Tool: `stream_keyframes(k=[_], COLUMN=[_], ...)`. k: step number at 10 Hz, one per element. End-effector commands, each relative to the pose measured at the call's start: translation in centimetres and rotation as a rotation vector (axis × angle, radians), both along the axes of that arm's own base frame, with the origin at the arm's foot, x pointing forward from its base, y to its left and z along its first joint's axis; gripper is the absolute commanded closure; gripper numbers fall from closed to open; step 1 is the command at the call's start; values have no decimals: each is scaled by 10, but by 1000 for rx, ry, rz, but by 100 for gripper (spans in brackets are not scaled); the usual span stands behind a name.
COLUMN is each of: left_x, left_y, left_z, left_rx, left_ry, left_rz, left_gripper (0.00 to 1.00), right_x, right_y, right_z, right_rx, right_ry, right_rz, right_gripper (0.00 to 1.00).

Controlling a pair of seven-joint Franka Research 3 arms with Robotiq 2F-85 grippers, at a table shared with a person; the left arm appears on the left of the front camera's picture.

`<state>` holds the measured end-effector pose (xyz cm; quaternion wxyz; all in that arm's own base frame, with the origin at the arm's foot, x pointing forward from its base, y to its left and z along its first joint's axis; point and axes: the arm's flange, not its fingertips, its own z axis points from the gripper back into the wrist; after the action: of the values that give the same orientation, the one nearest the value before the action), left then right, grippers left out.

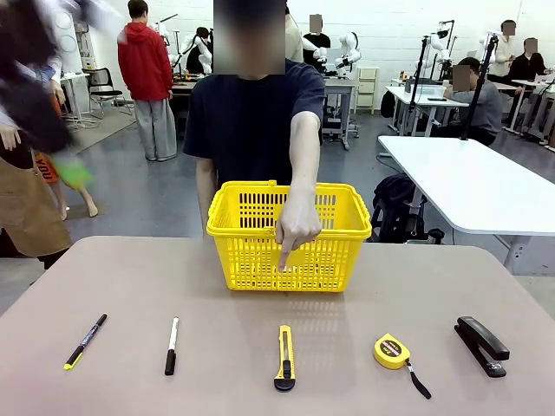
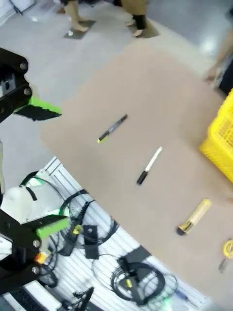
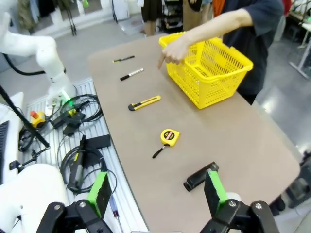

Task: Place the items the person wants into the basket.
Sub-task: Pick up the item the person points to and place it in the Market Basket.

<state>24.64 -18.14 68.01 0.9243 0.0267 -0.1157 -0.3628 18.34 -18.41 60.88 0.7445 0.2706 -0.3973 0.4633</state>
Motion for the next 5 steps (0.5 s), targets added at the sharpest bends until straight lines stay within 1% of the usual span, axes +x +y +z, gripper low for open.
stream_keyframes(k=[1, 2, 4, 5], left_x=[33, 42, 54, 58], left_y=[-55, -88, -124, -137], left_z=[-59, -88, -134, -151], left_rx=[38, -6, -108, -155], left_ry=[47, 13, 43, 45], left_rz=[115, 158, 288, 339], left_gripper=[0, 0, 0, 0], right_x=[1, 1, 1, 1], right_y=[-1, -1, -1, -1], right_z=[3, 3, 3, 3], right_rx=[27, 27, 27, 27], right_ry=[-22, -22, -22, -22], right_rz=[18, 18, 18, 18], right_gripper=[0, 0, 0, 0])
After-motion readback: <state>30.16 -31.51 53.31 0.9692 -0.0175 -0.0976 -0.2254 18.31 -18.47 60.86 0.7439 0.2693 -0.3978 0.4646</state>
